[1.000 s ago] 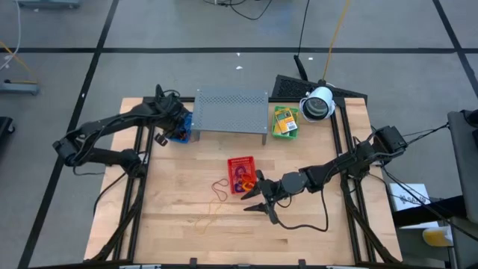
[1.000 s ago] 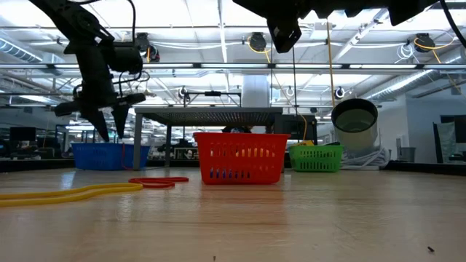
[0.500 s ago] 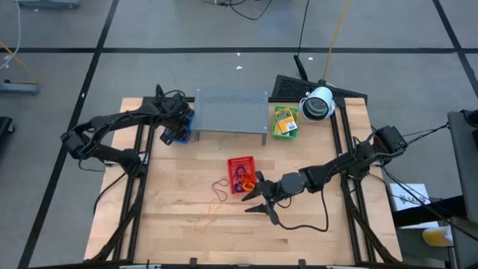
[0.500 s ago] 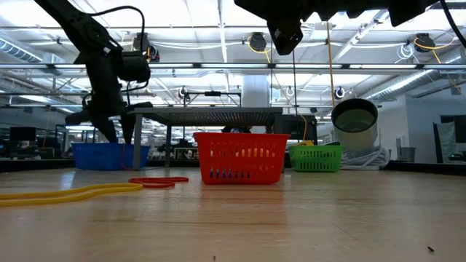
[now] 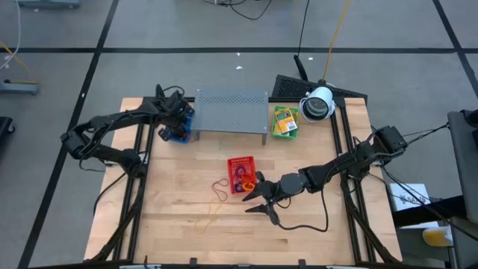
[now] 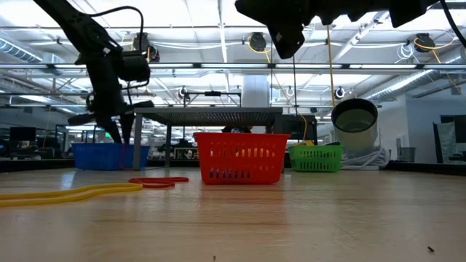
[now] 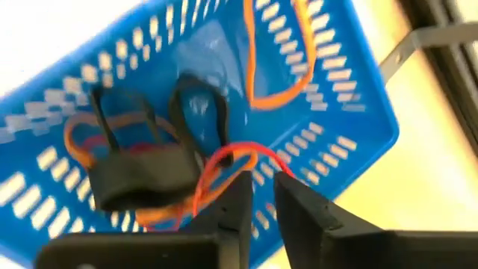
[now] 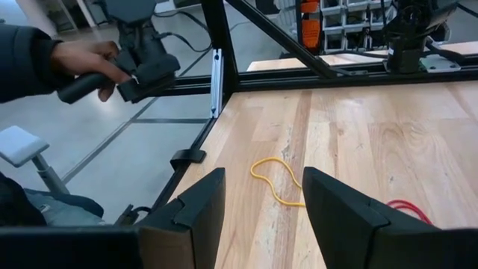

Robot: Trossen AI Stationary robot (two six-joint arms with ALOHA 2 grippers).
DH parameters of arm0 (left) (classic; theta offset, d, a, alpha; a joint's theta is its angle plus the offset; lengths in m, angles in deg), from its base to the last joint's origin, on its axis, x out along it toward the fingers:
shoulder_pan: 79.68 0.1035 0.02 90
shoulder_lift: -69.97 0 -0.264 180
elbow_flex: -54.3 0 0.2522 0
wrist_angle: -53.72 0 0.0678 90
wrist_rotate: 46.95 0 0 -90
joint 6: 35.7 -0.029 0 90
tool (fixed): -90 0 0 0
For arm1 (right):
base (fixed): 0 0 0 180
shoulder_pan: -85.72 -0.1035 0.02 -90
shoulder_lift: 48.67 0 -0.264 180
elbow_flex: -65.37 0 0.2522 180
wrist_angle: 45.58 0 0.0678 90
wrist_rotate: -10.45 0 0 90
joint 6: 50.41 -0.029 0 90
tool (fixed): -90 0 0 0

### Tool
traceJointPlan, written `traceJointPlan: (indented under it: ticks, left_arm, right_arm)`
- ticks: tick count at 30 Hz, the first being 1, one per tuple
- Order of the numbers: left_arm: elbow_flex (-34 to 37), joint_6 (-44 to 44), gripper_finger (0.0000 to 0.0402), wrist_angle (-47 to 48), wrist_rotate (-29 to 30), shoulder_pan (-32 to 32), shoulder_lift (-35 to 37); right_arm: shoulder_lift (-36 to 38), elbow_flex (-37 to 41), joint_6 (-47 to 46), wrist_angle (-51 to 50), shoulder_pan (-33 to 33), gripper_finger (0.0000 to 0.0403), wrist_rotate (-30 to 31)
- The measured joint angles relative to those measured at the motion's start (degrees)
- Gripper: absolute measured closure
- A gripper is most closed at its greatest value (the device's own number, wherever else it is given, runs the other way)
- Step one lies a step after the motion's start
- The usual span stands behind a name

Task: Pick & Place Office Desk Supplies
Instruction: Put the bottom red rubber band into the blue basket, then put the yellow rubber band into the blue basket

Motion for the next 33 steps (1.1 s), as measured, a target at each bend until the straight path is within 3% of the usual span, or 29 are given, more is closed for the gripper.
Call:
traceJointPlan:
  ticks: [7, 19, 25, 33]
  left_arm:
    - [0.00, -5.79, 0.0396, 0.04, 4.97, 0.60, 0.00]
    - [0.00, -10.55, 0.0384, -0.98, 5.55, 3.55, 0.02]
    - [0.00, -21.29, 0.0362, -5.55, 5.54, 5.90, 3.29]
    - [0.00, -40.84, 0.0383, -6.92, 2.90, 5.62, 15.85]
  right_arm:
    - [0.00, 0.00, -0.01, -1.07, 0.00, 0.0234, 0.02]
    - [0.00, 0.00, -0.10, -2.45, 0.00, 0.0234, 0.17]
    - [0.00, 0.00, -1.30, -4.43, 0.05, 0.0234, 1.99]
    - [0.00, 0.00, -1.12, -5.61, 0.07, 0.0234, 5.12]
